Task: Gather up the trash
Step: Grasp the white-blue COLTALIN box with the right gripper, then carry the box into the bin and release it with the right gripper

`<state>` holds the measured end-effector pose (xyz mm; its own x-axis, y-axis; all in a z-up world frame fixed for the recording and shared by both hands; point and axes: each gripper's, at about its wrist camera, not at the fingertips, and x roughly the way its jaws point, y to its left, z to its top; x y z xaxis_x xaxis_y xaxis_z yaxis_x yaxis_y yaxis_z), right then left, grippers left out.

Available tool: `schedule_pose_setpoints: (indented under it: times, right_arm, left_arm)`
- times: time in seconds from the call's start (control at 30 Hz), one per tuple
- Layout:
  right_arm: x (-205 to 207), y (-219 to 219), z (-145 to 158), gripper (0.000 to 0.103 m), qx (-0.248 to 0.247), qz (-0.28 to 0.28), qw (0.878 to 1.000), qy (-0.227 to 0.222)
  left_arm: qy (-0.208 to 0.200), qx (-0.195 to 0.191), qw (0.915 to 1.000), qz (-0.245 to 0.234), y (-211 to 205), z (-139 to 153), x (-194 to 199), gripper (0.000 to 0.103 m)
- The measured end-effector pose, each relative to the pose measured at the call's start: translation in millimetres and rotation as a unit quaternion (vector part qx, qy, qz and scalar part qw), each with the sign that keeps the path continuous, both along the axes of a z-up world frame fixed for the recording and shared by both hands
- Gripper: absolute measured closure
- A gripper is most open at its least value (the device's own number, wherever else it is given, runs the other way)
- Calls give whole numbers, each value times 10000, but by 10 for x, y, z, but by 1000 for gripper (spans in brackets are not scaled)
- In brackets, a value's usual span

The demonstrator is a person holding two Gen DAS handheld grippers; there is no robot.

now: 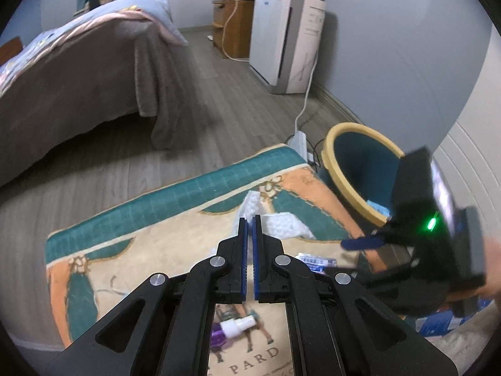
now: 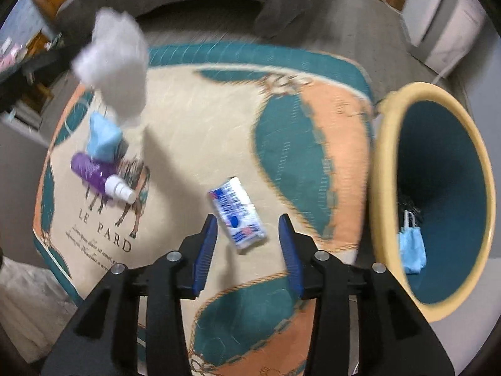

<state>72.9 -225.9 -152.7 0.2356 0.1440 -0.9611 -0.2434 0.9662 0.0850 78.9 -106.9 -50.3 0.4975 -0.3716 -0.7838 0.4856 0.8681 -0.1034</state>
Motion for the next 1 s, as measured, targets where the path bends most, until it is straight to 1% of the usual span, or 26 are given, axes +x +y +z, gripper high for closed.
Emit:
schedule_pose_setpoints:
  times: [0.1,0.17,0.3,0.37,0.4,0.43,0.5,0.6,0.67,0.73,0.8,0.87,0.93,1.0]
  right_arm:
    - [9,133,-133,59,-309,152,9994,83]
    - [31,172,-210,59,-453,145,9988,128]
    - [57,244,-278,59,-637,165,9978,25]
    - [44,291,-293,64,-728,250,9970,-33]
    - [38,294,-284,75,-766,270,9967,-50]
    - [33,277,-264,76,-770,239,9967,-51]
    - [48,232,-204,76,-470,57,9989,13]
    - [46,160,-45,76,-260,-96,9996,-92]
    - [53,25,178,76,-129,-340,9988,-322]
    - [71,-152,424,76,-110,-653,9960,-592]
    - [74,-421,697,76,-101,-1063,9900,-919]
    - [85,-705,856,76,-29,-1440,9832,-1120]
    - [48,-1040,927,76,-32,-1889,9737,-1272]
    - [6,-1389,902,76,11,-2300,9650,-1260]
  left_arm:
    - [42,-80,9999,72,102,-4,32,99]
    - [74,-126,9998,113,157,-3,49,99]
    - [93,-164,9997,159,224,1,51,99]
    - [102,-169,9997,169,231,2,57,99]
    - [96,-162,9997,164,232,3,57,99]
    - [86,-160,9997,156,234,4,58,99]
    - [65,-156,9998,122,214,11,48,99]
    - [33,-170,9998,56,152,30,13,99]
    - [2,-218,9998,6,92,61,-21,99]
    - [-54,-286,9995,-109,-34,122,-74,99]
    - [-183,-278,9988,-354,-230,197,-141,99]
    - [-259,-286,9977,-558,-412,241,-187,99]
    - [-257,-317,9962,-770,-637,258,-216,99]
    - [-187,-371,9950,-912,-840,239,-212,99]
